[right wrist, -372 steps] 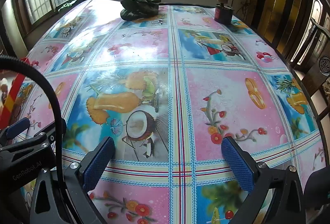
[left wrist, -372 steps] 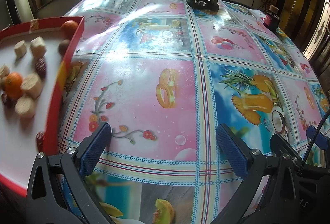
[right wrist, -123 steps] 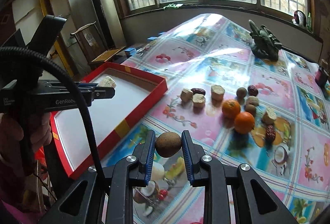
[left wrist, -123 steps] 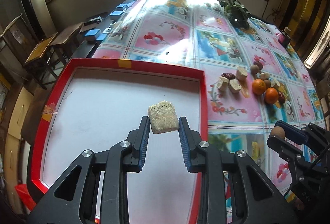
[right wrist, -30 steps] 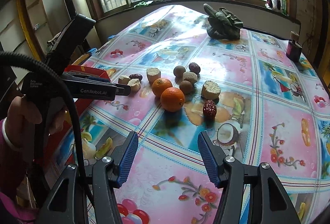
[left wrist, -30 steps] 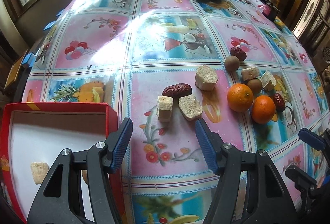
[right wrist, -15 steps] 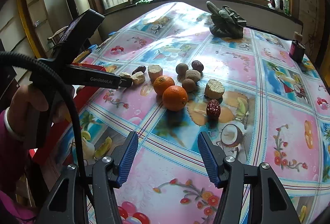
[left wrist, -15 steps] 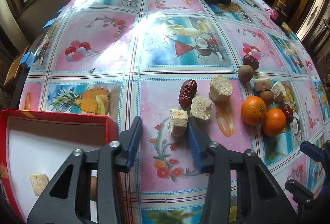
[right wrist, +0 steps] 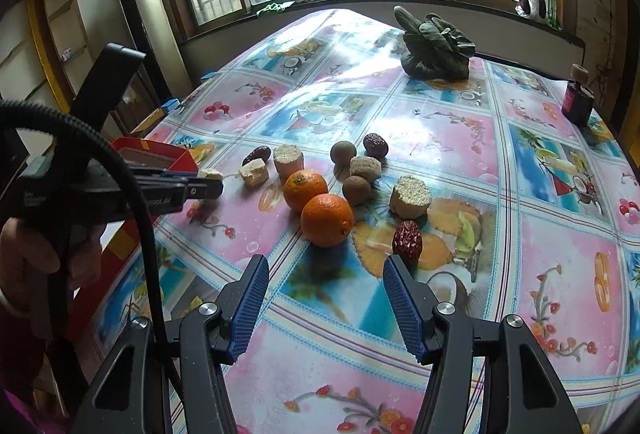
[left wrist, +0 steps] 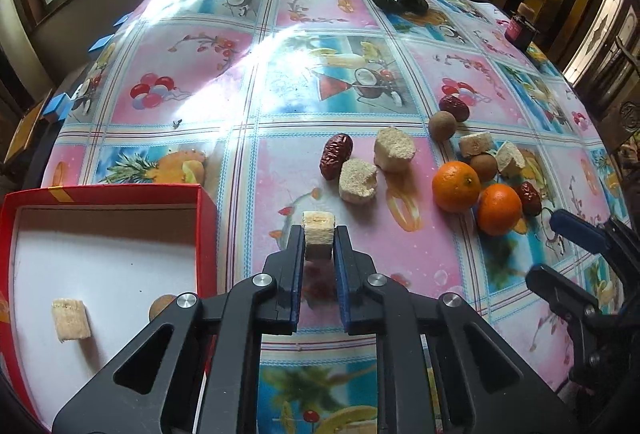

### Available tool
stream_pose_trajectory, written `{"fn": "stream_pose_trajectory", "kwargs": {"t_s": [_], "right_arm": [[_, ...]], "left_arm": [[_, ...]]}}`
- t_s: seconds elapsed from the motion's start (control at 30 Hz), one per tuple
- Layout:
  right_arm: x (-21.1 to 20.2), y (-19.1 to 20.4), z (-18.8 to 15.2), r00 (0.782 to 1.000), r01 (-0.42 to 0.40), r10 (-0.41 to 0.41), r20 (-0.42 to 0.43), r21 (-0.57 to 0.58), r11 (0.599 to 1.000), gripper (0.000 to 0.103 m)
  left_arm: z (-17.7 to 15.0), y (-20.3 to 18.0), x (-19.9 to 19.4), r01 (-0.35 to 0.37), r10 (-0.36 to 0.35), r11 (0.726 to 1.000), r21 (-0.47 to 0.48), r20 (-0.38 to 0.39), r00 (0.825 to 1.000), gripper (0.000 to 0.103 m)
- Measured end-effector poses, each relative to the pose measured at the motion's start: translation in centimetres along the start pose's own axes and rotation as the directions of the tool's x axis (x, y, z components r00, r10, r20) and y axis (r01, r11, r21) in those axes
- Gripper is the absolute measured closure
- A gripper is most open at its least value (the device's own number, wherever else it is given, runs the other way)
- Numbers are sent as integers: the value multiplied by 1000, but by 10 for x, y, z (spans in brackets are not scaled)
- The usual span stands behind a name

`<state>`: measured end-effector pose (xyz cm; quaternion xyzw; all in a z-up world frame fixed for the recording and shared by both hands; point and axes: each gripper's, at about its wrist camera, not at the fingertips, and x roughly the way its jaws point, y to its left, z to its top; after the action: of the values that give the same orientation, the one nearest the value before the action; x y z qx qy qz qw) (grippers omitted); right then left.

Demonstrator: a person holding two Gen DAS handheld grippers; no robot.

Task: Organize fruits
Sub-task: 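Grasp an orange with the right gripper while the left holds the cake cube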

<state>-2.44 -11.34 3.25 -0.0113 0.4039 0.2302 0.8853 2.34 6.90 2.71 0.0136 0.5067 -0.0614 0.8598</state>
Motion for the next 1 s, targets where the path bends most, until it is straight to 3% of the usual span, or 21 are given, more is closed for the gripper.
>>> {"fn": "stream_pose_trajectory", "kwargs": {"t_s": [0.23, 0.37, 0.67, 1.0], "right_arm": [[24, 14, 23, 1000, 18, -19, -13, -109, 994, 47], [37, 19, 27, 996, 83, -87, -19, -161, 984, 70], [11, 13, 16, 999, 54, -53, 5, -74, 996, 71], [-22, 47, 4, 998, 12, -8, 57, -81, 997, 71]], "left_arm": [[-11, -7, -9, 24, -24, 1000, 8, -3, 1000, 89], [-15, -9, -14, 12, -12, 1000, 12, 1, 1000, 89], [-27, -4, -28, -9, 9, 1000, -14, 21, 1000, 89], [-43, 2, -51, -46, 48, 998, -30, 52, 998, 90]]}}
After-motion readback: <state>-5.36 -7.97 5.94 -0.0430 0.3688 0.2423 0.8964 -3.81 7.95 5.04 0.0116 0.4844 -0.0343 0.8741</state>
